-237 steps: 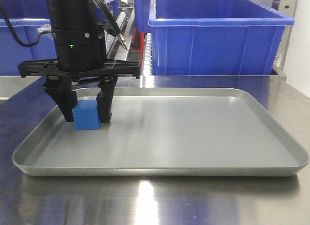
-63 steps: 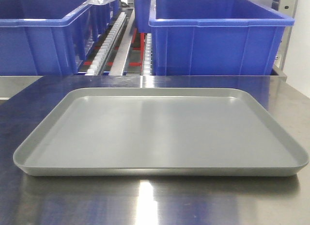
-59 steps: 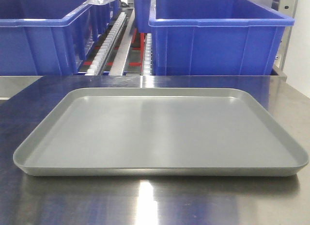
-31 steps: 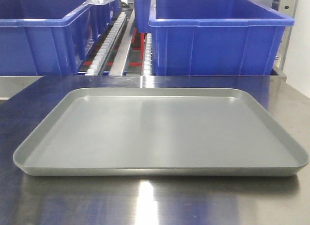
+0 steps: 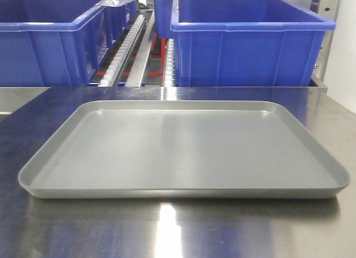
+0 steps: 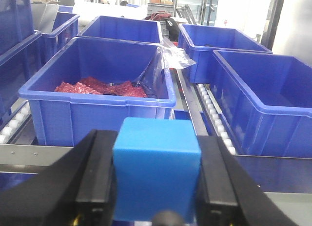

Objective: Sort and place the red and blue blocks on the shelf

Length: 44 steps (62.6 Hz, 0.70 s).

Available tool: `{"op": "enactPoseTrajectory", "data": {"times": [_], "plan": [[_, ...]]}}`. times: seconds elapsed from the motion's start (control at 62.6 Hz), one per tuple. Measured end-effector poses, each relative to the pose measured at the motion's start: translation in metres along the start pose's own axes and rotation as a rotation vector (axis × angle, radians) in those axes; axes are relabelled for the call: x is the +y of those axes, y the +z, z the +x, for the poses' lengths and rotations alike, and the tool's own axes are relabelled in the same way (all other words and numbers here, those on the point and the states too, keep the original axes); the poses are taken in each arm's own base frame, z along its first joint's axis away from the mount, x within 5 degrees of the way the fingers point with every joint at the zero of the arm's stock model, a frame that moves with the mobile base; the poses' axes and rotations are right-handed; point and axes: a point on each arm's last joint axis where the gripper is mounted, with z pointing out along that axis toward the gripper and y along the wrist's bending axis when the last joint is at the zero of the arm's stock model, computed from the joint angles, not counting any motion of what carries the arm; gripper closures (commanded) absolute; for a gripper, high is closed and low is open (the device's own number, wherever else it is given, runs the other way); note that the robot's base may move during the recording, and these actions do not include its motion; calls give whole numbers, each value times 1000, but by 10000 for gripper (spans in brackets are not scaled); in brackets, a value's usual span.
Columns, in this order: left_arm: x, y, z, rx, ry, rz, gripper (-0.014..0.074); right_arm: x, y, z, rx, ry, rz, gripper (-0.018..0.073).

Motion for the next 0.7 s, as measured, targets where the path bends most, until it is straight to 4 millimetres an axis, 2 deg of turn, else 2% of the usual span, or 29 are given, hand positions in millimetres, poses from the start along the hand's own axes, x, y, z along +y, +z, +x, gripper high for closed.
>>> {"op": "enactPoseTrajectory", "data": {"times": [0.703], "plan": [[0, 0, 0, 0, 0, 0, 472, 0, 0, 0, 0, 0, 0, 511]]}}
